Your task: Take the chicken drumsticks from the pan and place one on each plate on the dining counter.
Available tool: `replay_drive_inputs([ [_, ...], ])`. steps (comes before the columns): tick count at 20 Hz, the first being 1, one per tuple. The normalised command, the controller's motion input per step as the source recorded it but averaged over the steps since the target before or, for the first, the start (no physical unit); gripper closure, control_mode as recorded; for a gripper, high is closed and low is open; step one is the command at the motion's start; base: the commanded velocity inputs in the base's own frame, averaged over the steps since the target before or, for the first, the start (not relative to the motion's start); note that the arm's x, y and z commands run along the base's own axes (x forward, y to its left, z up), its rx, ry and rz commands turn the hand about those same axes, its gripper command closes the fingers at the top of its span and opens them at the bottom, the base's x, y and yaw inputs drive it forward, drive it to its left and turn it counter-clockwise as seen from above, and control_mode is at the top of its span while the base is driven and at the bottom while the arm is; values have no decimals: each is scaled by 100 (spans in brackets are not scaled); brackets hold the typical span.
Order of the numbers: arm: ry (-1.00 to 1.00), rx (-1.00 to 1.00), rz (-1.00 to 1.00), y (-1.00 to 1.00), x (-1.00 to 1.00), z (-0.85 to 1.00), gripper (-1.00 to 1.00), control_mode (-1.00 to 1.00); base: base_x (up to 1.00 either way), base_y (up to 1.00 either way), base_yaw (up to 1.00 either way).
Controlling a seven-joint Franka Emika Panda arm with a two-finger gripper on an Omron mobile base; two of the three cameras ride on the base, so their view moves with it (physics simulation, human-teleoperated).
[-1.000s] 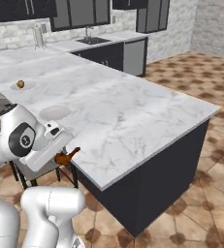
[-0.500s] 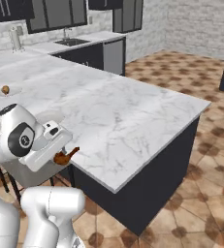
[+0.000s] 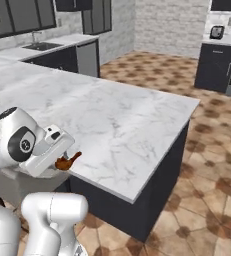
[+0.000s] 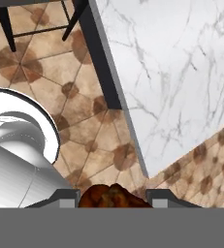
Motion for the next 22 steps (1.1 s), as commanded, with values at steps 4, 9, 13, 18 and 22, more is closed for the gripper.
replay_drive_inputs([
  [4, 0, 0, 0, 0, 0, 0, 100, 100, 0, 57, -38],
  [9, 0, 0, 0, 0, 0, 0, 100, 100, 0, 57, -43],
  [13, 0, 0, 0, 0, 0, 0, 100, 100, 0, 53, -42],
  [18, 0, -6, -33, 39, 0, 0, 100, -100, 0, 10, -8],
  [22, 0, -6, -31, 67, 0, 0, 100, -100, 0, 0, 0],
])
